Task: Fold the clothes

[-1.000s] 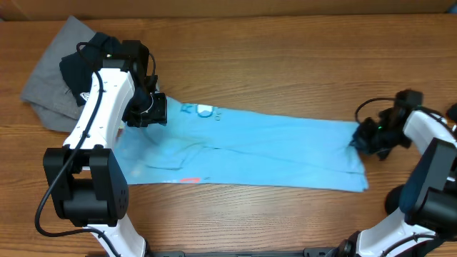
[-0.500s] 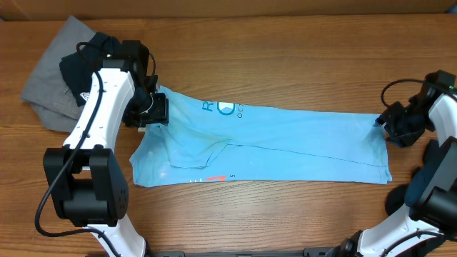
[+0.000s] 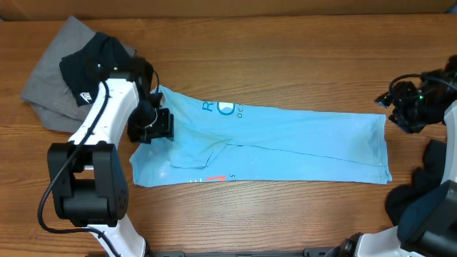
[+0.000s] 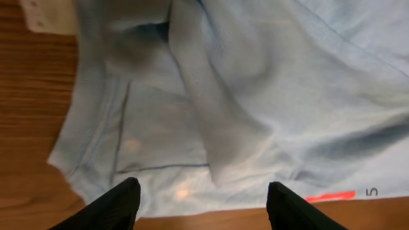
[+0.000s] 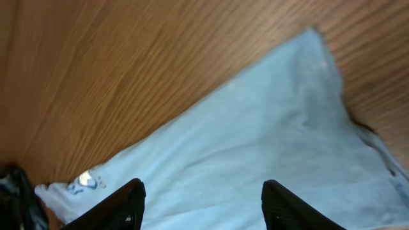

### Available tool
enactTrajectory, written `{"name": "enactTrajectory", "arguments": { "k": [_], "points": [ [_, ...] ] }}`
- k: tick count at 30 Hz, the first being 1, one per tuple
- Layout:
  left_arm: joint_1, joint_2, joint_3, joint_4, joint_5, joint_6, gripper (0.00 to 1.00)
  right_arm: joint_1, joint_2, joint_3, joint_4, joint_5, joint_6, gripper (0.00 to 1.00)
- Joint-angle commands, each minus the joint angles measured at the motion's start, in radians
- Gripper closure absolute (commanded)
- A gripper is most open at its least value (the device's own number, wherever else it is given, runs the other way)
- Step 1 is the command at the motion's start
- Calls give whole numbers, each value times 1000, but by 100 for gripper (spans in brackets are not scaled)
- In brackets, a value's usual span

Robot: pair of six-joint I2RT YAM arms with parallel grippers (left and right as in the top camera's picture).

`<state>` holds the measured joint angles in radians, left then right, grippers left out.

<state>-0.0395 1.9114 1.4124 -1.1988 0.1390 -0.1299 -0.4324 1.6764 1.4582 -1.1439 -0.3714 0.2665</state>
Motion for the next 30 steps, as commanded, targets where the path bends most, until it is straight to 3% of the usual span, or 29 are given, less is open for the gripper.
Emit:
{"name": "enactTrajectory", "arguments": {
  "k": [1,10,13,15,25,30],
  "points": [
    [-7,-22,-58,40,51,-57,33,35,-8,20,11,-34,-12,37],
    [-7,-22,-156,75,42,-59,46,72,-8,19,31,-31,-13,36],
    [-7,-22,-188,89,42,-76,63,72,-8,19,31,-31,-13,36],
    [-7,-22,-193,98,46,-77,67,72,-8,19,31,-31,-12,36],
    [-14,-22,-193,166,108,-77,62,72,-8,19,31,-31,-13,36],
    [-43,-21,-195,178,106,-77,78,72,-8,19,31,-31,-13,36]
  ]
}}
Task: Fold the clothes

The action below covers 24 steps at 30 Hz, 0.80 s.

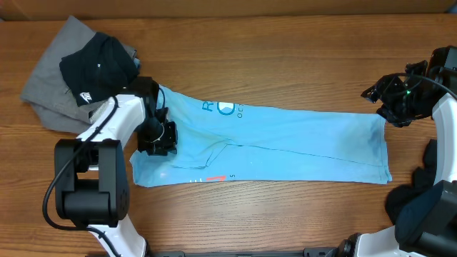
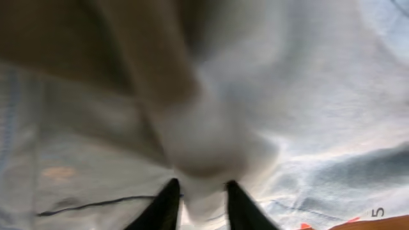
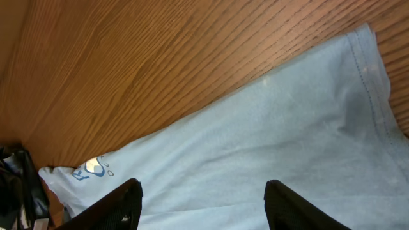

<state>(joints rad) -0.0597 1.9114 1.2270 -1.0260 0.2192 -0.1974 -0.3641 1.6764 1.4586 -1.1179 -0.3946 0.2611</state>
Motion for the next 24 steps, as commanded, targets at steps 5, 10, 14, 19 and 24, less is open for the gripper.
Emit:
{"name": "enactTrajectory", "arguments": {
  "k": [5,10,14,19,24],
  "points": [
    [-39,-23,3,-15,44,-9,96,4,-8,18,5,-8,-7,36],
    [-19,-28,109,-150,41,-9,96,4,-8,18,4,-8,-7,36],
    [-16,-29,214,-225,41,-8,96,4,-8,18,4,-8,-7,35],
    [-18,-29,297,-267,40,-5,95,4,-8,18,3,-8,-7,35],
    [-19,-29,303,-311,40,-5,96,4,-8,18,3,-8,-7,36]
  ]
}}
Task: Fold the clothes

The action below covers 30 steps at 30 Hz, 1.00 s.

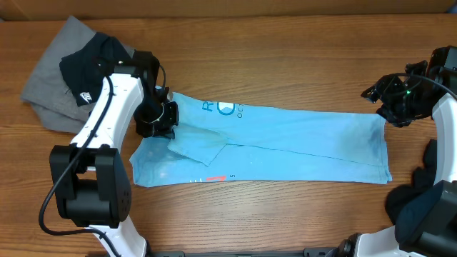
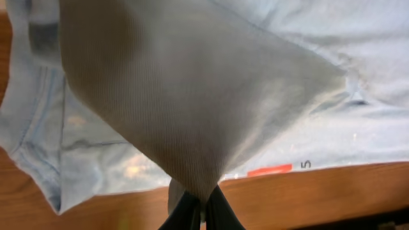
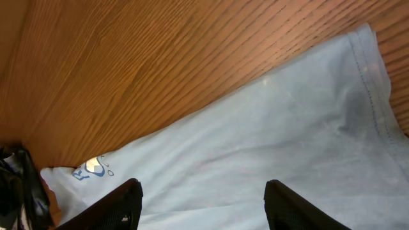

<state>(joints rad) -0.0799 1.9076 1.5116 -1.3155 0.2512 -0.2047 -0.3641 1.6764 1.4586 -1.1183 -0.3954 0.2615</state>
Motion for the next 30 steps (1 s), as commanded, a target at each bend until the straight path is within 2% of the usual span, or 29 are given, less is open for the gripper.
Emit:
{"name": "enactTrajectory", "arguments": {
  "k": [1,11,18,24,27,30],
  "points": [
    [1,-25,19,-40,11,2,96,4,-8,18,4,-7,-8,35],
    [1,-25,15,-150,-8,25,90,4,-8,18,5,-7,-8,35],
    [-1,-25,7,-163,-49,24,87,4,-8,18,5,-7,-8,35],
    [-16,-25,4,-154,-128,22,66,4,-8,18,0,-7,-8,35],
    [-19,-25,-16,-134,-209,-8,62,4,-8,18,-2,-7,-8,35],
    [-19,-25,-64,-74,-214,-9,56,4,-8,18,-2,-7,-8,35]
  ]
}}
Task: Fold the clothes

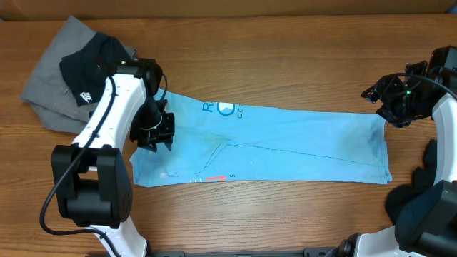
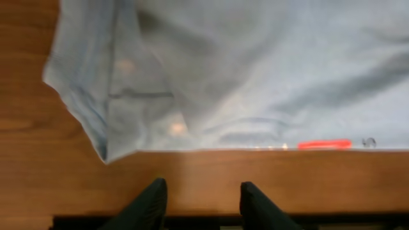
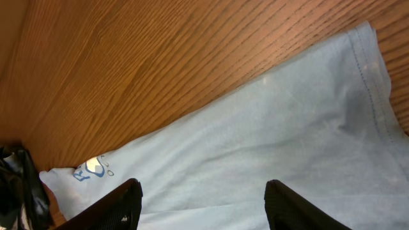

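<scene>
A light blue shirt (image 1: pixel 285 139) lies folded into a long band across the wooden table, with its printed logo (image 1: pixel 225 108) near the left end. My left gripper (image 1: pixel 152 135) hovers over the band's left end. In the left wrist view it (image 2: pixel 203 201) is open with nothing between its fingers, and the shirt's front edge (image 2: pixel 255 70) with a red mark (image 2: pixel 324 144) lies below it. My right gripper (image 1: pixel 385 111) stands open above the far right corner of the shirt (image 3: pixel 255 147), apart from the cloth.
A grey garment (image 1: pixel 50 89) with a black one (image 1: pixel 96 64) on top is heaped at the back left of the table (image 1: pixel 285 64). Dark cloth (image 1: pixel 428 178) lies at the right edge, by the right arm's base.
My left gripper has opened and let go of the lifted flap of blue cloth, which now lies flat on the shirt's left end. The right gripper has not moved.
First my left gripper was open over a rumpled flap at the shirt's left end, and the right gripper shifted slightly over the right corner. Then the left closed on the flap, then held it raised. Now the flap lies flat and both grippers are open.
</scene>
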### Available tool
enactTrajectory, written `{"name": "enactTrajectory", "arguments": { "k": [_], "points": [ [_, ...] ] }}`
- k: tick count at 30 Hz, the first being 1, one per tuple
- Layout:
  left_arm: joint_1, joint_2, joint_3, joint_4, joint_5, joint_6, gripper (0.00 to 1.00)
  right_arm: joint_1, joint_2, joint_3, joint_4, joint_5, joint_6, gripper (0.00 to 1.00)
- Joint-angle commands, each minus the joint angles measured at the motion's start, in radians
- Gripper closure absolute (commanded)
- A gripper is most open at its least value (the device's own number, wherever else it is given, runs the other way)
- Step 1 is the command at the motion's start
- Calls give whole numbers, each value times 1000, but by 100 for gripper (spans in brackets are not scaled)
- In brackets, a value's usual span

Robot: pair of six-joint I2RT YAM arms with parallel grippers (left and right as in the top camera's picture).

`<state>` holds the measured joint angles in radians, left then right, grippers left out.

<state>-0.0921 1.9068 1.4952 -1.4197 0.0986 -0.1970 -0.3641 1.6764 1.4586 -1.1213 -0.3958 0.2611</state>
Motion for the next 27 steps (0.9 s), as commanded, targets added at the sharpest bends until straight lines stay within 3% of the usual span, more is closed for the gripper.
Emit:
{"name": "enactTrajectory", "arguments": {
  "k": [1,10,12,17,21,27],
  "points": [
    [-6,-24,-78,67,-63,-17,52,4,-8,18,1,-6,-7,35],
    [-6,-24,-287,307,-13,-20,51,4,-8,18,1,-7,-7,35],
    [-6,-24,-309,326,-20,-21,58,4,-8,18,1,-6,-7,35],
    [-6,-24,-306,320,-19,-21,89,4,-8,18,1,-7,-7,35],
    [-6,-24,-291,302,-19,-32,95,4,-8,18,1,-6,-7,35],
    [-6,-24,-232,233,-19,-36,96,4,-8,18,1,-6,-7,35]
  ]
}}
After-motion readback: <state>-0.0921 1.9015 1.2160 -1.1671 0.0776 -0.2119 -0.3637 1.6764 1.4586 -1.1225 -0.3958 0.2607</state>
